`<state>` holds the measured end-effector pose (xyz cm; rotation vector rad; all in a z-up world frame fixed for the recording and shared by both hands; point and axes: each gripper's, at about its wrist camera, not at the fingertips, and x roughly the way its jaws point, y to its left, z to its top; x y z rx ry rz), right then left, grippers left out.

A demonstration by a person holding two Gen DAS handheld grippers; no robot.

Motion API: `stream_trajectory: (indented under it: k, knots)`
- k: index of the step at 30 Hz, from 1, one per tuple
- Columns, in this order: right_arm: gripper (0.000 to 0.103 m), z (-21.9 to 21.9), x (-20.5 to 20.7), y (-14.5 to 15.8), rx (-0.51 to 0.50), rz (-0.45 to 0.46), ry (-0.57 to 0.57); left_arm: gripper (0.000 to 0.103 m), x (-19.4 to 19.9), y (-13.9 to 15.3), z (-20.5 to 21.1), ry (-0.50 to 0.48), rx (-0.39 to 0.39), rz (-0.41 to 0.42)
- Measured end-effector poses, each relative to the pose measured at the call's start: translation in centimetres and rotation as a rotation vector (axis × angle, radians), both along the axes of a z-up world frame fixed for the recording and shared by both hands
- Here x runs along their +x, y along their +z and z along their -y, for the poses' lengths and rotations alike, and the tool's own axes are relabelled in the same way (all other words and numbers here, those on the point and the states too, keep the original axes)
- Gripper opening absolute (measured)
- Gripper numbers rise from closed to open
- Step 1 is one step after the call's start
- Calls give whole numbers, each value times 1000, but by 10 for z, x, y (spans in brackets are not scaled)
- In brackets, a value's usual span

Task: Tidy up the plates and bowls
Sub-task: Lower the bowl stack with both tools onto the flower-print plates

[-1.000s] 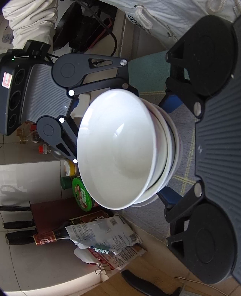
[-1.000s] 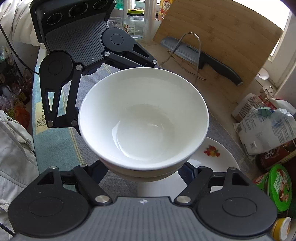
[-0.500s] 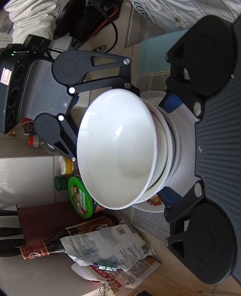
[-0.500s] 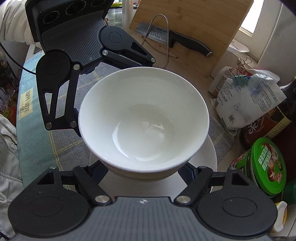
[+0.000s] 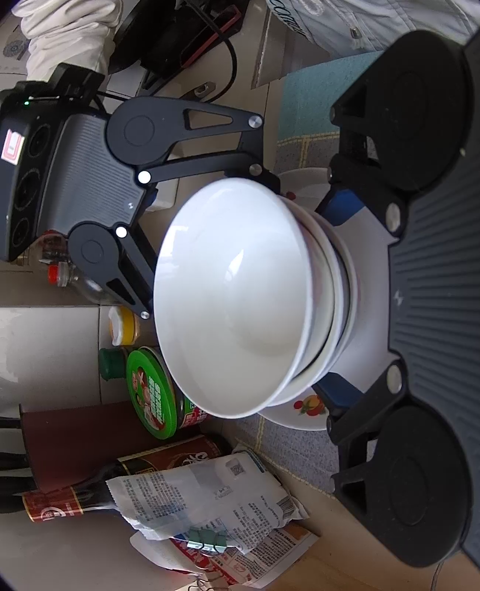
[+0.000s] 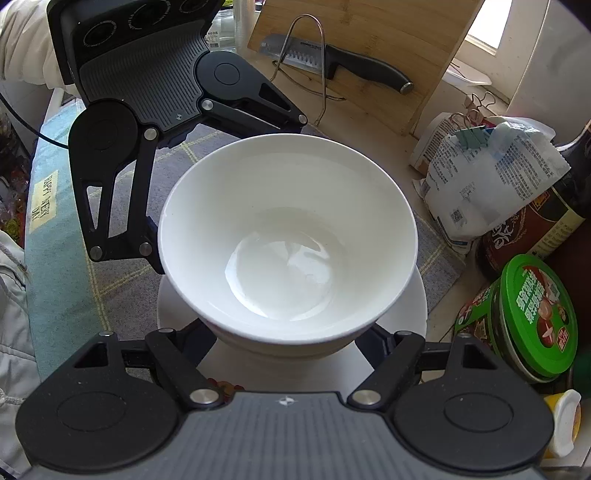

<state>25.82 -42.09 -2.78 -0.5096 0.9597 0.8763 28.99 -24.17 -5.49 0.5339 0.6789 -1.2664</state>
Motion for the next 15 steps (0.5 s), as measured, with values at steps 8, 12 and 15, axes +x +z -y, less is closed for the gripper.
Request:
stream_trajectory:
  k: [8,12,15]
  knots:
    - [84,-2,0,0,-6,4,-4,86,4,-2,0,7,-5,-13]
    - [85,-3,-1,0,-5,7,-6,86,2,-3,-1,12,-7,-5]
    - [90,0,1,1,26,-13,-19,97,-3,-2,-2,12,-11,38]
